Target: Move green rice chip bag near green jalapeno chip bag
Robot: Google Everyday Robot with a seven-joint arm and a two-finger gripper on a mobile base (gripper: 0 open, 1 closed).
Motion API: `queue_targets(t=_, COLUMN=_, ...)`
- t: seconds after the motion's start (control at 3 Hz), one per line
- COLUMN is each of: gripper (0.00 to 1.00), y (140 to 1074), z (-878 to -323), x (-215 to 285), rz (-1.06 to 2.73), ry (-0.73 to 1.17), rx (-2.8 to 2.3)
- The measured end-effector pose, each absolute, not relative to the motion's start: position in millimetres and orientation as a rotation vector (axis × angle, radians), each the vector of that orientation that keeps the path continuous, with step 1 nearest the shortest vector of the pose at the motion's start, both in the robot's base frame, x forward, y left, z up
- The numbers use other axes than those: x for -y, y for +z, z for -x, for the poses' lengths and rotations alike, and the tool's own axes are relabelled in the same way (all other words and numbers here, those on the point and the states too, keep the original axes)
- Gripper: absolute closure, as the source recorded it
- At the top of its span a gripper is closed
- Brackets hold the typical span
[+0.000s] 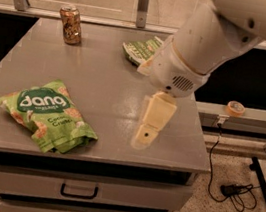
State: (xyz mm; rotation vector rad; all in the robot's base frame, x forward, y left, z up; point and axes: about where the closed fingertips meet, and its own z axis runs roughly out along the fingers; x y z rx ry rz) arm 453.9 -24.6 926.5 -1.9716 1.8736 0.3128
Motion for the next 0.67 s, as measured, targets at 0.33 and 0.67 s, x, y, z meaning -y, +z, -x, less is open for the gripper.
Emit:
queue_targets(t=0.33, gripper=0.00, y=927, z=-451, x=15, rz=1.983, ry=0.329, rx=-1.853)
queue_targets(t=0.67, gripper=0.00, y=911, z=-442, x=-5, rz=1.983, ry=0.413, rx=-1.826)
